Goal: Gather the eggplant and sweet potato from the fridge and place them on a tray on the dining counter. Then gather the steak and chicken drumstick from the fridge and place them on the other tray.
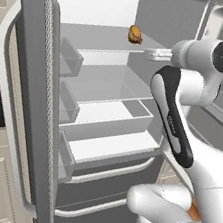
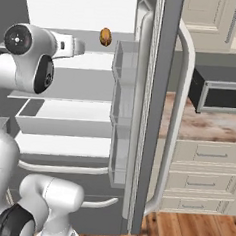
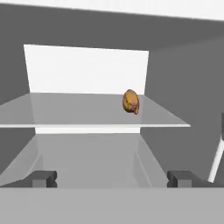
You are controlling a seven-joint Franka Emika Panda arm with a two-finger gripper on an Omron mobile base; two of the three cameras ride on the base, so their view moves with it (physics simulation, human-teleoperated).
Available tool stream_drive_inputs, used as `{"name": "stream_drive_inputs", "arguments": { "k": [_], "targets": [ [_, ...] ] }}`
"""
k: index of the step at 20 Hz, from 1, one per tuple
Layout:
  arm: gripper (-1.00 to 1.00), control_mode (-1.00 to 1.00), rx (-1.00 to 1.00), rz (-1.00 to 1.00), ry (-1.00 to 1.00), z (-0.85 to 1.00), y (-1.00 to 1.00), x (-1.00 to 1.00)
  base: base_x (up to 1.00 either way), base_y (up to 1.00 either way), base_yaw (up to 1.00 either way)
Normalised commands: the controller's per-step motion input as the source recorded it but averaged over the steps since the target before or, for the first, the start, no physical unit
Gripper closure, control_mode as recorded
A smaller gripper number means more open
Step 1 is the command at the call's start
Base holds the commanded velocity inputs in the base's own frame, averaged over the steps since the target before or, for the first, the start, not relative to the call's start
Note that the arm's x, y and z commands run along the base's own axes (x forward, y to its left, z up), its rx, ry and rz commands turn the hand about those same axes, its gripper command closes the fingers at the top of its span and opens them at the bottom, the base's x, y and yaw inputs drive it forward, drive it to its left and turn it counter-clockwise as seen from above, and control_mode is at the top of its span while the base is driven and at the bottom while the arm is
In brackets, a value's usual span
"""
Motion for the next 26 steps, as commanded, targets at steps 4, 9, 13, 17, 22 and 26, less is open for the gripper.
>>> {"name": "stream_drive_inputs", "arguments": {
  "k": [4,9,13,17,22,26],
  "targets": [
    [-1.00,-1.00,-0.01,0.00,-0.06,0.12,-0.02,0.32,0.00,0.00,0.00],
    [-1.00,-1.00,-0.02,-0.01,-0.01,0.04,0.00,0.34,0.00,0.00,0.00],
    [-1.00,-1.00,-0.01,-0.02,0.00,0.00,0.00,0.44,0.00,0.00,0.00],
    [-1.00,-1.00,-0.01,-0.05,0.00,0.00,0.00,0.42,0.00,0.00,0.00],
    [-1.00,-1.00,0.00,-0.05,0.00,0.00,0.00,0.50,0.00,0.00,0.00],
    [-1.00,-1.00,0.00,-0.03,0.00,0.00,-0.04,0.55,0.00,0.00,0.00]
  ]
}}
